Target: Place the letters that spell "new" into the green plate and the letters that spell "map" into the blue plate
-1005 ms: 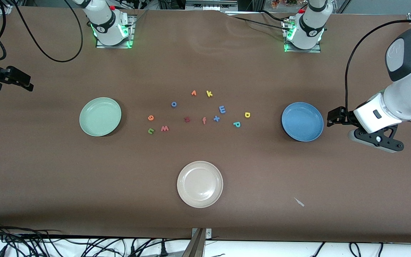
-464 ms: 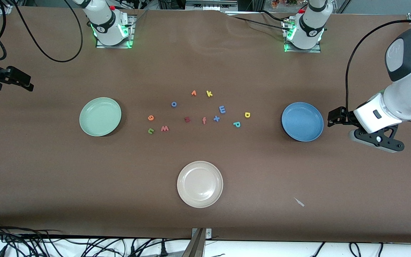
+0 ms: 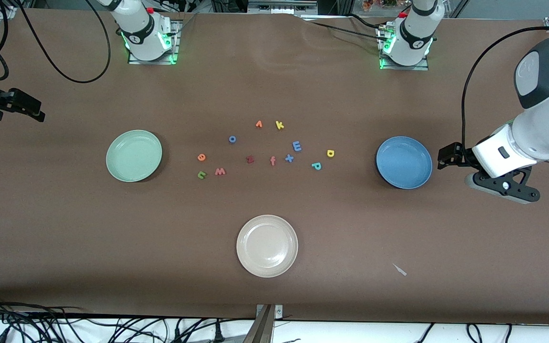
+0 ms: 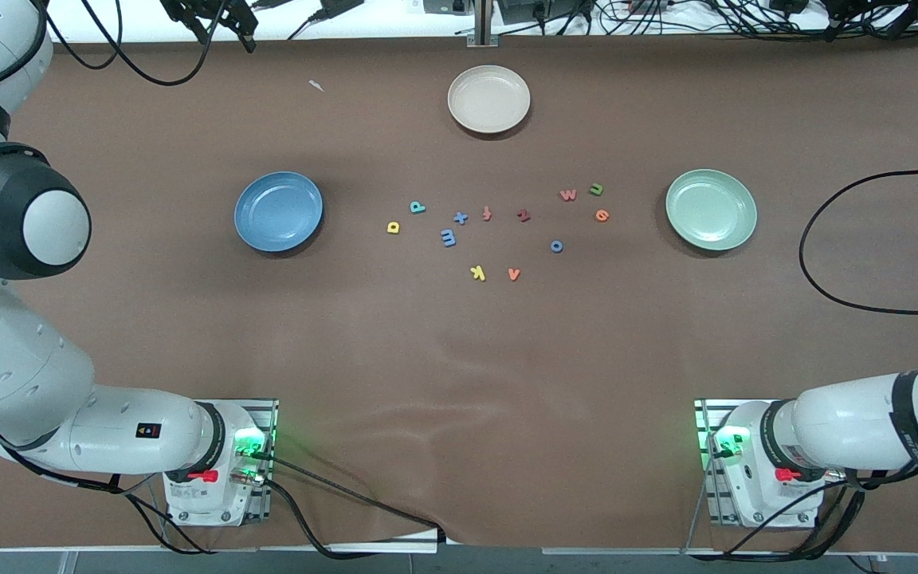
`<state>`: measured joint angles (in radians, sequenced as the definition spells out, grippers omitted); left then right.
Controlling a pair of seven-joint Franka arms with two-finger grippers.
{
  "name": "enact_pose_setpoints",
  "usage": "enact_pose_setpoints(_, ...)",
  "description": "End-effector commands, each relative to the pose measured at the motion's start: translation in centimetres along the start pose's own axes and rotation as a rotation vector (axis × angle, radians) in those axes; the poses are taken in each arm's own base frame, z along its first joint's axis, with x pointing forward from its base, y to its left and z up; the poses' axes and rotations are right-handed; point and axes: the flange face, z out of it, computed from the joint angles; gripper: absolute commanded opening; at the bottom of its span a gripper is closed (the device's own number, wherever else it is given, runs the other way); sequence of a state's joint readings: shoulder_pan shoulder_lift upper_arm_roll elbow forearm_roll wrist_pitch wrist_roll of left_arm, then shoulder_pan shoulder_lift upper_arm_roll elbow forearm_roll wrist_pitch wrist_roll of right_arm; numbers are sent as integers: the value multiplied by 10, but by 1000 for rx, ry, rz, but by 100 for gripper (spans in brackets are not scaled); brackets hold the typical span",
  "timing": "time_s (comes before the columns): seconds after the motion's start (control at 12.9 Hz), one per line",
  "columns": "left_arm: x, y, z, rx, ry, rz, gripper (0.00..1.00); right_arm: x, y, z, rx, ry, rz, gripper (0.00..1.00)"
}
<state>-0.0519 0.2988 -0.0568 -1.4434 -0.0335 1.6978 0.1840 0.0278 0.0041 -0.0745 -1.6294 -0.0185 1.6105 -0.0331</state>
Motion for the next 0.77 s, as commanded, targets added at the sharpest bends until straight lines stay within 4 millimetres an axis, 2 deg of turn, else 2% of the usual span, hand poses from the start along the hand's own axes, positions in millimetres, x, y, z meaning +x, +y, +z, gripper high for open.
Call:
enact_pose_setpoints(0.0,0,-1,-4,30,-4,23,100,-6,-2,-2,1,2,0,100)
enact_pose_setpoints(0.7,0,-1,-4,31,-4,24,100,-6,-2,-1,3,-1,-4,100)
